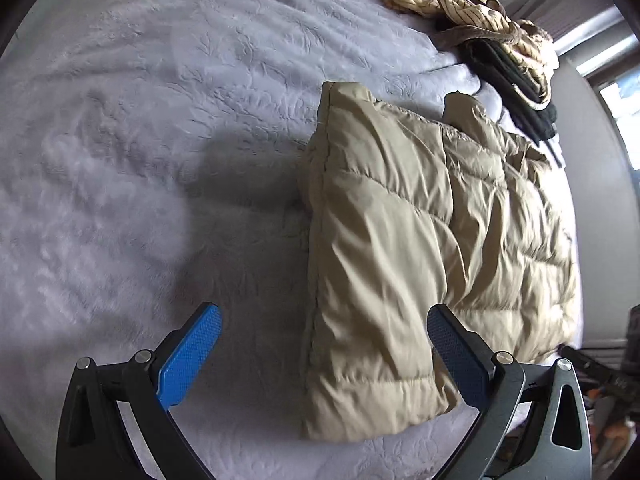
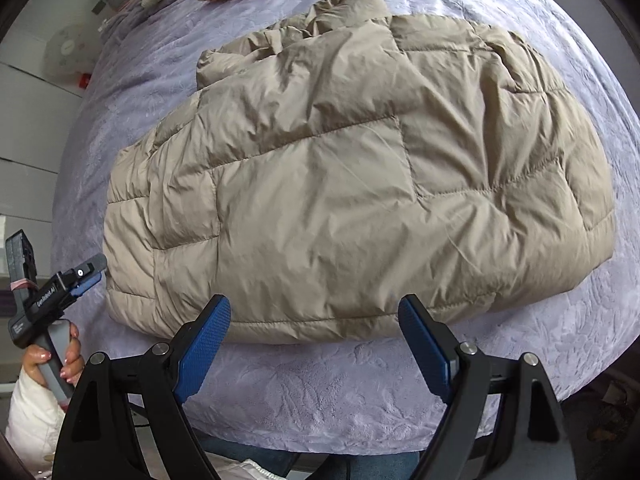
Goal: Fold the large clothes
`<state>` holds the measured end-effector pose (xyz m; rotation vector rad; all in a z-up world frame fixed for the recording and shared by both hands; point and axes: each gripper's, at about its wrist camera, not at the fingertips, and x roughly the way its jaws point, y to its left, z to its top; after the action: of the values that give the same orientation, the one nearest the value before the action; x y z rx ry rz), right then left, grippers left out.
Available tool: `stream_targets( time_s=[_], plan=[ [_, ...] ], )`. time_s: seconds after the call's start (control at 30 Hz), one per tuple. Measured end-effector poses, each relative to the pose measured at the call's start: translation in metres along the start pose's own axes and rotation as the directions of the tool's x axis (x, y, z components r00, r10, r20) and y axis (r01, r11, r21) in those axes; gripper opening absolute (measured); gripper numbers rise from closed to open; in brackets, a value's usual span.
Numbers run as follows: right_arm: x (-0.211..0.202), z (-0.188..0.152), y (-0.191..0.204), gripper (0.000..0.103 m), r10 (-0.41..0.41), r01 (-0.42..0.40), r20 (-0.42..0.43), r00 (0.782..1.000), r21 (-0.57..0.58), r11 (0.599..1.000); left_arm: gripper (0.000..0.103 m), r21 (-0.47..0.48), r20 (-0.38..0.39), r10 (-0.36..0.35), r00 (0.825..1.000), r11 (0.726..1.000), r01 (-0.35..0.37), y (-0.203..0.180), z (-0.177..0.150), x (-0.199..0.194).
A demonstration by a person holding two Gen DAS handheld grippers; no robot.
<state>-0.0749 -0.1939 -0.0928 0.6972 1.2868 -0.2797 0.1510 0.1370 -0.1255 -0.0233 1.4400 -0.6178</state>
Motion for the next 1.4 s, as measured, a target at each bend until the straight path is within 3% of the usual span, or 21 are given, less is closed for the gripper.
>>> stream_targets(
  time_s=[0.13,0.23,0.3,0.33,0.4,0.47,0.5,0.53,0.57,0.63,0.67,0.73,0.77,0.8,0.93,1.03,1.2,1.3,1.4],
  plan=[
    [0.003,-0.002,0.0,0.088,-0.006,0.006,-0.011,1.0,-0.001,1.0,0.103,0.003,-0.067,-0.123,0.99,0.992,0.123,0.01,0.019,0.028],
    [0.004,-0.003,0.001,0.088,-0.007,0.007,-0.016,1.0,-0.006,1.0,0.103,0.024,-0.126,-0.232,0.965,0.971,0.236,0.008,0.031,0.054],
    [0.005,-0.004,0.001,0.088,-0.01,0.01,-0.021,1.0,-0.01,1.0,0.103,0.021,-0.18,-0.314,0.932,0.946,0.322,0.004,0.039,0.071],
    [0.005,-0.004,0.002,0.088,-0.011,0.01,-0.023,1.0,-0.013,1.0,0.103,0.015,-0.218,-0.378,0.9,0.921,0.39,0.0,0.041,0.081],
    [0.007,-0.004,0.003,0.088,-0.013,0.012,-0.024,1.0,-0.02,1.0,0.103,0.011,-0.272,-0.44,0.856,0.888,0.46,-0.007,0.043,0.097],
    [0.007,-0.004,0.006,0.088,-0.011,0.011,-0.021,1.0,-0.027,1.0,0.103,0.021,-0.325,-0.434,0.84,0.885,0.466,-0.015,0.042,0.113],
    [0.006,-0.002,0.008,0.088,-0.008,0.007,-0.014,1.0,-0.031,0.999,0.102,0.041,-0.335,-0.413,0.847,0.892,0.451,-0.019,0.041,0.119],
    [0.005,0.0,0.01,0.088,-0.003,0.003,-0.002,1.0,-0.038,0.999,0.093,0.062,-0.338,-0.394,0.855,0.897,0.438,-0.023,0.04,0.121],
    [0.003,0.003,0.012,0.088,0.0,0.0,0.013,1.0,-0.046,0.999,0.071,0.074,-0.341,-0.394,0.854,0.894,0.442,-0.025,0.04,0.122],
    [-0.003,0.012,0.017,0.088,-0.001,0.005,0.06,0.998,-0.066,0.998,0.049,0.042,-0.344,-0.454,0.822,0.867,0.497,-0.022,0.041,0.119],
    [-0.005,0.016,0.02,0.087,-0.005,0.011,0.083,0.997,-0.073,0.997,0.043,0.034,-0.339,-0.469,0.815,0.86,0.509,-0.021,0.041,0.116],
    [-0.006,0.028,0.024,0.06,0.004,0.007,0.129,0.992,-0.09,0.996,0.038,0.028,-0.329,-0.477,0.815,0.858,0.514,-0.02,0.041,0.11],
    [-0.004,0.034,0.026,0.03,0.002,0.012,0.137,0.991,-0.101,0.995,0.036,0.025,-0.325,-0.477,0.817,0.859,0.512,-0.021,0.041,0.107],
    [0.001,0.041,0.027,0.02,-0.008,0.025,0.15,0.989,-0.115,0.993,0.035,0.022,-0.32,-0.477,0.818,0.86,0.51,-0.023,0.04,0.103],
    [0.025,0.074,0.024,0.018,-0.048,0.086,0.224,0.973,-0.163,0.983,0.033,0.024,-0.3,-0.484,0.822,0.858,0.513,-0.035,0.035,0.08],
    [0.045,0.098,0.015,0.018,-0.041,0.077,0.23,0.972,-0.151,0.986,0.033,0.032,-0.289,-0.507,0.812,0.843,0.537,-0.052,0.031,0.055],
    [0.073,0.12,0.001,0.017,0.03,-0.009,0.179,0.983,-0.116,0.993,0.033,0.105,-0.282,-0.519,0.807,0.819,0.563,-0.105,0.029,0.014],
    [0.085,0.126,-0.015,0.014,0.099,-0.09,0.139,0.985,-0.07,0.993,0.033,0.173,-0.283,-0.496,0.821,0.816,0.552,-0.154,0.027,-0.004],
    [0.095,0.131,-0.037,0.011,0.201,-0.203,0.108,0.974,0.009,0.979,0.033,0.22,-0.285,-0.462,0.84,0.821,0.526,-0.199,0.022,-0.009]
  ],
)
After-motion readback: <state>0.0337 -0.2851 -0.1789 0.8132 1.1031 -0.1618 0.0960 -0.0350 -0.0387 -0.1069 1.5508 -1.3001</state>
